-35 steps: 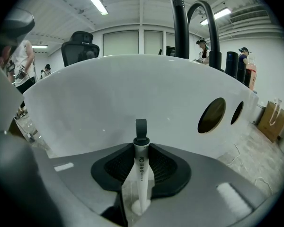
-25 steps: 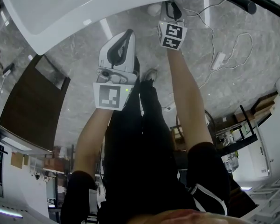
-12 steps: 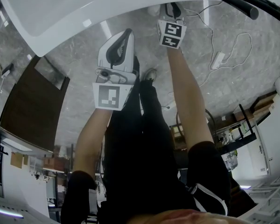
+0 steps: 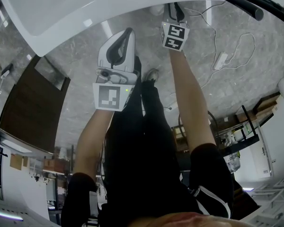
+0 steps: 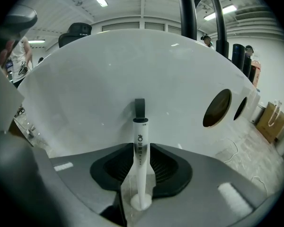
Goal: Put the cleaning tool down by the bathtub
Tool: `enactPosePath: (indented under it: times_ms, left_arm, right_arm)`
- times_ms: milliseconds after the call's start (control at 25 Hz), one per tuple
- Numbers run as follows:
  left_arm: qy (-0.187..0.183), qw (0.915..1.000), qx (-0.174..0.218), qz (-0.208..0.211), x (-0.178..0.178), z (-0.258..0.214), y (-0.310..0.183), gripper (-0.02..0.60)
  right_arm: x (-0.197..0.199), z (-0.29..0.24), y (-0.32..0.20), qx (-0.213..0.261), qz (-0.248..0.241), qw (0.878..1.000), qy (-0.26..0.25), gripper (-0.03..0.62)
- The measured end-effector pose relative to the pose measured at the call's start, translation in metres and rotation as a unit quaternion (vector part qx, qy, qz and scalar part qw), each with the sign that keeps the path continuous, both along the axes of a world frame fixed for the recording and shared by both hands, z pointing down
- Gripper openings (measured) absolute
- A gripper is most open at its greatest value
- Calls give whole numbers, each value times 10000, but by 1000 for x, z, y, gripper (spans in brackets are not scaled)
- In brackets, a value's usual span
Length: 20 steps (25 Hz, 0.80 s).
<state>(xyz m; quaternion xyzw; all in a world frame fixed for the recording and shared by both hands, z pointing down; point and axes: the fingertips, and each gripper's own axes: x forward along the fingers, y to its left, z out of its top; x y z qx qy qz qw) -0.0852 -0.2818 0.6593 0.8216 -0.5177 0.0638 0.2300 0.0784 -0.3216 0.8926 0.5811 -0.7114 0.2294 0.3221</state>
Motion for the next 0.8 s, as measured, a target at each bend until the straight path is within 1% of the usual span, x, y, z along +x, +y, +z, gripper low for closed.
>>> enactPosePath:
  times_ms: [320,520,720,800]
  left_arm:
    - [-2,10000,32,-39,-4,-6,9,9]
    - [-12,9999,144,-27,-1,-22,18,9]
    - [49,9991,378,-170,2,-50,29,9]
    - [39,9990,417,-151,7,-66,38,9]
  right_arm:
    - [-5,-10,17,27,3,10000,-87,115]
    - [-4,-27,31,69,44,9998,-163,55]
    - [-6,-54,54,24,94,9997,-236,3]
    - [-4,-71,68,-14,152,9994,-300,0]
